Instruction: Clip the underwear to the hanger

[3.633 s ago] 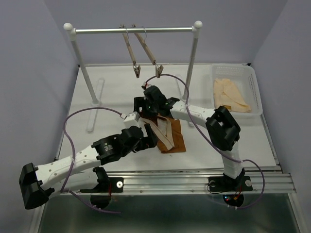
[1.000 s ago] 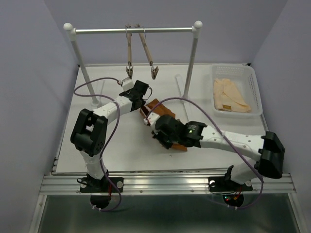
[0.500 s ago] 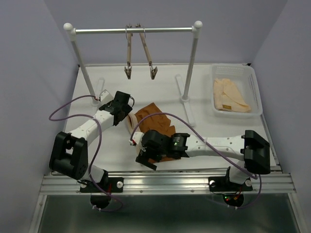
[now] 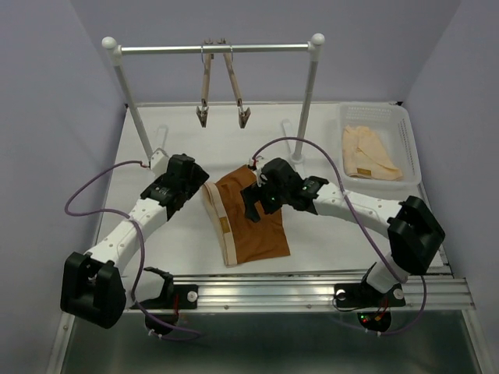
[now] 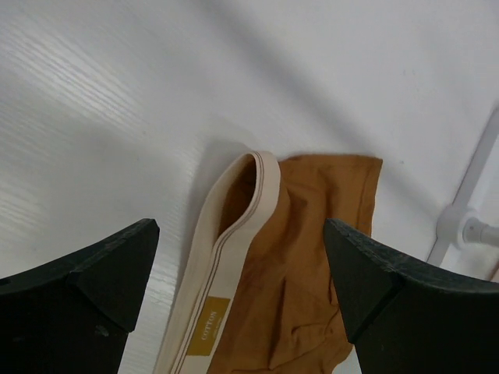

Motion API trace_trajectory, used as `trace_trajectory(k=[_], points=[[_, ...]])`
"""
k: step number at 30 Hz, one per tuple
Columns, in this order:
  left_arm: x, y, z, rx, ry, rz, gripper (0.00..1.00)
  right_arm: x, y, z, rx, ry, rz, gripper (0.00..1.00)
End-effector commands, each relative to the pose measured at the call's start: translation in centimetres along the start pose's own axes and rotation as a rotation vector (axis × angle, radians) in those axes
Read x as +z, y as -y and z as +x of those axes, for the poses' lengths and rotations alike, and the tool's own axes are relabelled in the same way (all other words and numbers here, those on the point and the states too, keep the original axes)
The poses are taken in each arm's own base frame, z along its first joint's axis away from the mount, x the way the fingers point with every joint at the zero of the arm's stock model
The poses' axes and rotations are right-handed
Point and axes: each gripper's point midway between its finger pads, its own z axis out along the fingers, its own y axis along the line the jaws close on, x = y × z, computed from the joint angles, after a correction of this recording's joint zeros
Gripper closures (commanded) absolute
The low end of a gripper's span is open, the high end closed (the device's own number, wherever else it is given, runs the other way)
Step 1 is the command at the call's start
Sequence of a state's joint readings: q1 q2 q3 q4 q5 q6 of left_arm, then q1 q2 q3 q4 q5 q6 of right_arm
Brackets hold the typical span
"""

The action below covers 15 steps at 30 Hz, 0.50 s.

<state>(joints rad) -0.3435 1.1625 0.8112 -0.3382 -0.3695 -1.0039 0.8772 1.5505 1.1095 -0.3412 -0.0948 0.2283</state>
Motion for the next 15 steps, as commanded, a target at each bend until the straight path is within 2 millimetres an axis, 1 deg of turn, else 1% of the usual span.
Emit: trace_trajectory(k=[1, 2, 3, 4, 5, 6, 7, 8, 9, 10, 11, 12, 13, 14, 15], points=[[-0.3, 3.8, 3.8, 0.107, -0.113, 0.214, 0.01, 2.2, -1.0, -1.8, 0.075, 0.035, -0.11, 0.0], [-0.5, 4.8, 4.7, 0.123, -0.147, 0.257, 0.01, 2.9, -0.6, -1.8, 0.084, 0.032, -0.119, 0.0], [-0.4, 5.5, 5.2, 0.132, -0.152, 0.269, 0.01, 3.3, -0.5, -2.7, 0.099, 0.065, -0.132, 0.0], [0.4, 5.5, 6.0, 0.149, -0.167, 0.246, 0.01, 3.6, -0.4, -3.2, 0.104, 0.078, -0.148, 0.0], [0.3, 6.7, 6.0, 0.168, -0.162, 0.261, 0.01, 4.3, -0.6, -3.3, 0.107, 0.074, -0.189, 0.0], [1.5, 6.2, 6.7, 0.188, -0.179, 0.217, 0.01, 4.7, -0.1, -3.6, 0.117, 0.079, -0.189, 0.0], [2.0, 6.2, 6.9, 0.192, -0.181, 0.196, 0.01, 5.0, -0.2, -4.2, 0.115, 0.089, -0.195, 0.0], [2.4, 6.7, 6.2, 0.19, -0.155, 0.18, 0.01, 5.4, 0.2, -4.3, 0.119, 0.087, -0.192, 0.0], [3.4, 5.6, 6.8, 0.207, -0.168, 0.116, 0.01, 6.2, 0.9, -4.5, 0.127, 0.09, -0.184, 0.0], [3.7, 5.9, 6.3, 0.206, -0.153, 0.098, 0.02, 6.5, 0.8, -4.6, 0.128, 0.093, -0.194, 0.0], [4.1, 5.6, 6.3, 0.209, -0.15, 0.074, 0.03, 6.7, 1.3, -5.1, 0.136, 0.107, -0.195, 0.0], [4.5, 5.5, 6.2, 0.205, -0.15, 0.068, 0.05, 6.9, 1.9, -5.4, 0.151, 0.118, -0.194, 0.0], [5.0, 5.6, 6.2, 0.202, -0.155, 0.07, 0.09, 7.6, 1.8, -5.3, 0.155, 0.117, -0.21, 0.0], [5.1, 6.9, 6.2, 0.192, -0.176, 0.126, 0.14, 7.8, 2.0, -6.0, 0.151, 0.14, -0.226, 0.0], [4.9, 7.9, 6.2, 0.188, -0.185, 0.172, 0.16, 8.1, 1.9, -6.0, 0.148, 0.141, -0.236, 0.0]])
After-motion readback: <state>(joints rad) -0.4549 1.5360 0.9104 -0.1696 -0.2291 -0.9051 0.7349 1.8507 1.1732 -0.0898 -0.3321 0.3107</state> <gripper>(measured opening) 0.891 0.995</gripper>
